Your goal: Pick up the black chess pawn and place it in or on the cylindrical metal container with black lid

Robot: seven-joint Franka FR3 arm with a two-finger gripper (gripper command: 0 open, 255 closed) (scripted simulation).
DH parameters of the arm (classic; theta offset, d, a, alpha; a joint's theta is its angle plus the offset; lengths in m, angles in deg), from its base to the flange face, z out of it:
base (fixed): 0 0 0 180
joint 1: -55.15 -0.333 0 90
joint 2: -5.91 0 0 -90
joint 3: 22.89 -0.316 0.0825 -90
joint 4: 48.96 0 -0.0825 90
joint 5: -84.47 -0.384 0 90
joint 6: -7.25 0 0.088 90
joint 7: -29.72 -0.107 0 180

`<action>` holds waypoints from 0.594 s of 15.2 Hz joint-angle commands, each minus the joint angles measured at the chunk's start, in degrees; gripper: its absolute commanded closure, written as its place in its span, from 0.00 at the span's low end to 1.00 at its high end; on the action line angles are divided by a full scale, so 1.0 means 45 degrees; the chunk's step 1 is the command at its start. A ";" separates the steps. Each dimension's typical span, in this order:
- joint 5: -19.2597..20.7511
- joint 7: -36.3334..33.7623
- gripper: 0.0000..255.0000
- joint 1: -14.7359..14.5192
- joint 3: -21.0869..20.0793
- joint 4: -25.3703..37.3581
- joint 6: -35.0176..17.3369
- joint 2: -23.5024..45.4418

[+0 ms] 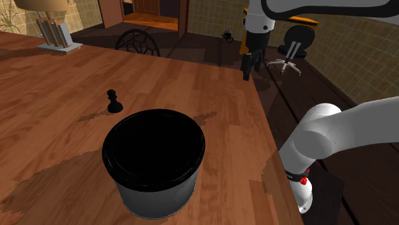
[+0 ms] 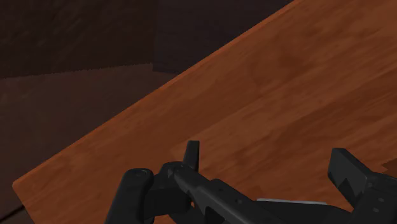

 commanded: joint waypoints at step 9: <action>-0.1336 -0.2045 0.00 -0.0707 -0.1648 0.0497 -0.2027 0.1805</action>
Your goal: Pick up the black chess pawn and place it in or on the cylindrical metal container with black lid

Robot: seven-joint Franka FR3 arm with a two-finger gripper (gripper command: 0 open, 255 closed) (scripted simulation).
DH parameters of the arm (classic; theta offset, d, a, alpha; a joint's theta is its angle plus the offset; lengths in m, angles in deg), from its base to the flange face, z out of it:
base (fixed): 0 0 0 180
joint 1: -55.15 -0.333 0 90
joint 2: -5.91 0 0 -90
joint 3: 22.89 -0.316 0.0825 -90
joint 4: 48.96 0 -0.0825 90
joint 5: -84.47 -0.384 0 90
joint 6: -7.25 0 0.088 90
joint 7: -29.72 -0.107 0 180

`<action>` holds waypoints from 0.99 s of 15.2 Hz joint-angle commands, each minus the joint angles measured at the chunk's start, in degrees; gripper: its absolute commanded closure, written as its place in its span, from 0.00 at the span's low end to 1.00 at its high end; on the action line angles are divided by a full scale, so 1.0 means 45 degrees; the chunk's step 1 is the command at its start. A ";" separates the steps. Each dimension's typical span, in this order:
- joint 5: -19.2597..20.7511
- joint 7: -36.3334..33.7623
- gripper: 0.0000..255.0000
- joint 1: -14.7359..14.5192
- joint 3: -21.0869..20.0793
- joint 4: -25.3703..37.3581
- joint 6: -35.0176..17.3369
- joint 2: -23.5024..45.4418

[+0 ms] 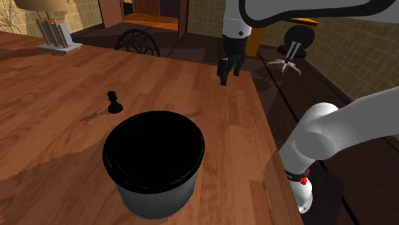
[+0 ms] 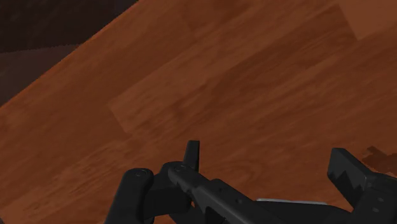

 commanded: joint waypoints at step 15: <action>-0.0142 -0.4149 0.00 -0.0678 -0.3145 0.3430 -0.3407 0.5232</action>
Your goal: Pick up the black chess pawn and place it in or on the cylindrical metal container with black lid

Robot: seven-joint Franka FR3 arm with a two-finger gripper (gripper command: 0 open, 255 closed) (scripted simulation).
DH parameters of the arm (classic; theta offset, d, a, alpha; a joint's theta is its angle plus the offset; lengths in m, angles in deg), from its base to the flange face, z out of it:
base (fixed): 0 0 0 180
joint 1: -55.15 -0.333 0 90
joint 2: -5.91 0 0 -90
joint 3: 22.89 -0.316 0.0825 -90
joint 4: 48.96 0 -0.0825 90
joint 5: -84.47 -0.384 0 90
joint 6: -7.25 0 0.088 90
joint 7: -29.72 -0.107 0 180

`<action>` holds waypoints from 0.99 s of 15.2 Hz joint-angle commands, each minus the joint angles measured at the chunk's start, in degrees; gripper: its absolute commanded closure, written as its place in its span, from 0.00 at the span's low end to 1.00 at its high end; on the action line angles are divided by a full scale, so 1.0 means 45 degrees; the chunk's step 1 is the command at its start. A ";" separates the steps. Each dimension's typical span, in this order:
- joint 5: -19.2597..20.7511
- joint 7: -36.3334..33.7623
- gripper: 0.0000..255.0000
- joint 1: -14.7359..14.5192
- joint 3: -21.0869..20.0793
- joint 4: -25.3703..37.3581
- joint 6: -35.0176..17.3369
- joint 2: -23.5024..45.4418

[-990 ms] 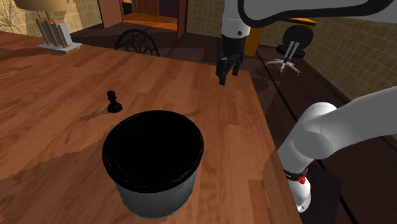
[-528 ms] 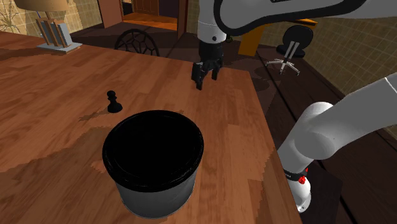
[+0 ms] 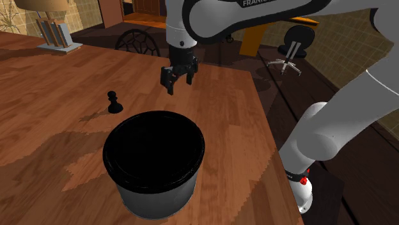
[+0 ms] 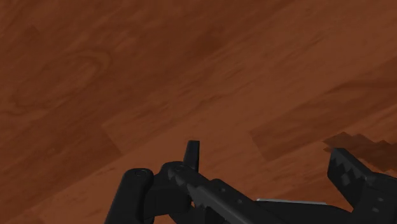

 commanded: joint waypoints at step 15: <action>0.4036 -0.4550 0.00 -0.1896 -0.1575 0.7358 -0.0369 0.7164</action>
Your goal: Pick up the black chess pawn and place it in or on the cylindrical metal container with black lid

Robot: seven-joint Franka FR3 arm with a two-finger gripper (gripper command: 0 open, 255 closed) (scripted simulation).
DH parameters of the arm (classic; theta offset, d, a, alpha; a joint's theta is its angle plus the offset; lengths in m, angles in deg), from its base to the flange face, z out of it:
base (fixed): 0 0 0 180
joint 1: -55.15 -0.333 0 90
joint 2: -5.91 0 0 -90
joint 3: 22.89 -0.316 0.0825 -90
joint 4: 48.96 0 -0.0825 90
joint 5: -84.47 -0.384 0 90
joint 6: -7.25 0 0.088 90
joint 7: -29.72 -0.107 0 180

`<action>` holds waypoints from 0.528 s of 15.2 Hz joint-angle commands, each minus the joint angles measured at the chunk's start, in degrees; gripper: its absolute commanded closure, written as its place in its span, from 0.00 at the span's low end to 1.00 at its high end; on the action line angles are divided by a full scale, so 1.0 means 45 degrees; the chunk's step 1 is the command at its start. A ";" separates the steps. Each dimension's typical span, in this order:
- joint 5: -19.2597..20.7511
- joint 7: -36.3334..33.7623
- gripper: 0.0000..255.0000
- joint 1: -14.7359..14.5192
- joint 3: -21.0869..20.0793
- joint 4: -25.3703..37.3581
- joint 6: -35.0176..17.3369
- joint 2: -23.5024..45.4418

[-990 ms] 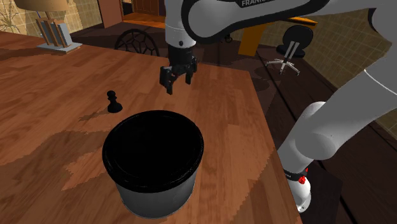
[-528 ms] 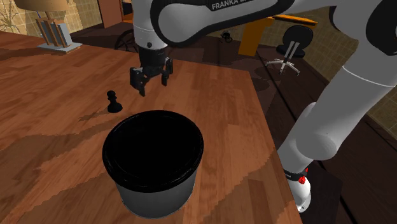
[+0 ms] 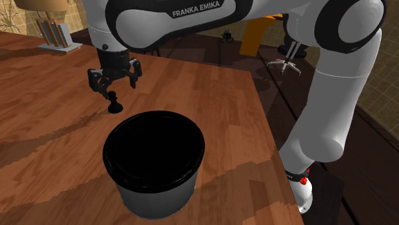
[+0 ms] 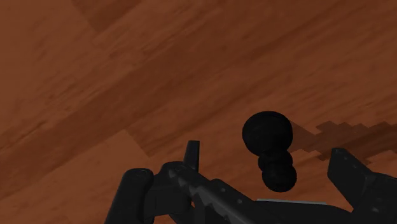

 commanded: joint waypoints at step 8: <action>0.0790 -0.0557 0.00 -0.0415 0.0178 0.0470 -0.0780 0.1263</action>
